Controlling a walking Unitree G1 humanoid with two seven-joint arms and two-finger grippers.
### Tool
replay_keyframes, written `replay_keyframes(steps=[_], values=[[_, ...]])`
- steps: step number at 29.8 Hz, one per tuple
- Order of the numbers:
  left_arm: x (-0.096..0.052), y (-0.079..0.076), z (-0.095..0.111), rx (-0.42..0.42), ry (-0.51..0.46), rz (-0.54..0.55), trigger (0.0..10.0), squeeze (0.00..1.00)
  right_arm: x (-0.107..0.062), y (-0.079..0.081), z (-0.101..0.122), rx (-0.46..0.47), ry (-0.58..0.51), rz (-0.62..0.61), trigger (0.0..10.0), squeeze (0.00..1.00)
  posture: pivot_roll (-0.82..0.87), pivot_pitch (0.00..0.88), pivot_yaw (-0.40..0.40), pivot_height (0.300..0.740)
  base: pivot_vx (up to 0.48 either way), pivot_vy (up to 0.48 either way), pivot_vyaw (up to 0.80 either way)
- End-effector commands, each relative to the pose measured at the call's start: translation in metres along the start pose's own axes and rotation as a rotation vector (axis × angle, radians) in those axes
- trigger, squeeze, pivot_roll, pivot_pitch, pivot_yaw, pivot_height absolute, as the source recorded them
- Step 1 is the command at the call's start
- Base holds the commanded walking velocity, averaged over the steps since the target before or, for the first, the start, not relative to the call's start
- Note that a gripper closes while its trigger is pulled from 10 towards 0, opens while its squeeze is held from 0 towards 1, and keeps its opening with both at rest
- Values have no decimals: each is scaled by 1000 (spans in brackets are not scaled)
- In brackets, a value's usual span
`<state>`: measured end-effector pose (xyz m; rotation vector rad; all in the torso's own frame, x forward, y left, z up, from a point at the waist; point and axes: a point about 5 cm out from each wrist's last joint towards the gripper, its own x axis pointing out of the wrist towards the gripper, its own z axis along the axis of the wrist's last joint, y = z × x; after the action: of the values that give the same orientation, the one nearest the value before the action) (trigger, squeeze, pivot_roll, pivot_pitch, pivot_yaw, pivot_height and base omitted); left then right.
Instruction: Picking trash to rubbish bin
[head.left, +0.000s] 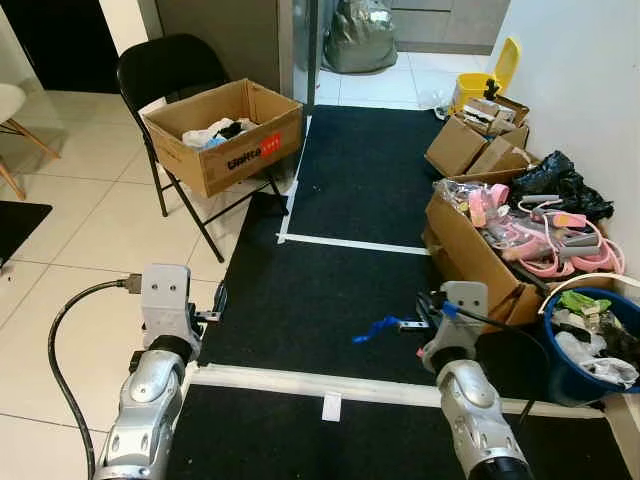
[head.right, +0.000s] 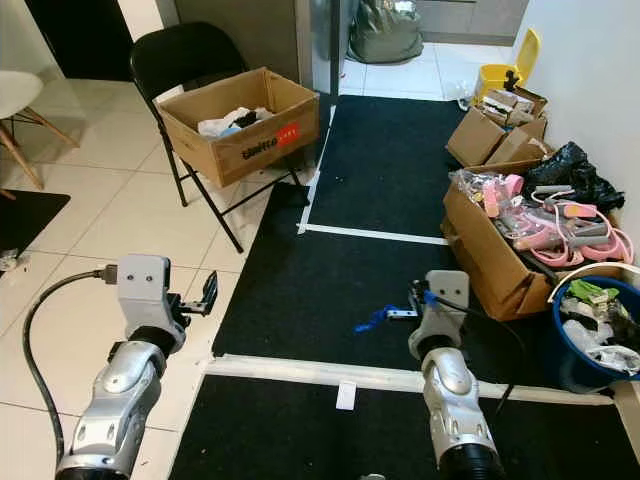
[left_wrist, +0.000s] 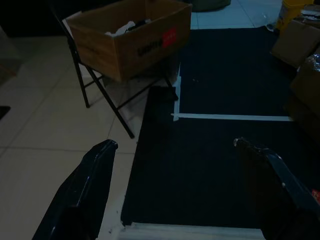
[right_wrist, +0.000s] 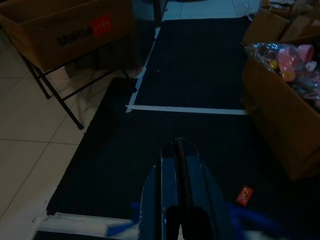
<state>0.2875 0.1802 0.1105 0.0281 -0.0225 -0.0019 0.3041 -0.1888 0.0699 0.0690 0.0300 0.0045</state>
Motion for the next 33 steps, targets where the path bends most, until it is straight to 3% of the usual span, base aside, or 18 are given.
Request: replay_keyframes(steps=[1,17,22,33], values=[[-2,4,-2,31,3,0,10000,0,0,2,-4,22,9,2,10000,0,171,107,77,740,0,0,0],[-3,-3,-11,-21,20,-22,10000,0,1,2,-4,7,18,9,10000,0,128,125,26,740,0,0,0],[-3,-3,-12,-62,11,-15,10000,0,0,1,-1,-11,13,24,10000,0,95,133,20,740,304,0,0],[-2,0,-16,-39,30,-7,10000,0,-2,-2,-1,-14,17,28,10000,0,83,139,23,740,339,0,0]])
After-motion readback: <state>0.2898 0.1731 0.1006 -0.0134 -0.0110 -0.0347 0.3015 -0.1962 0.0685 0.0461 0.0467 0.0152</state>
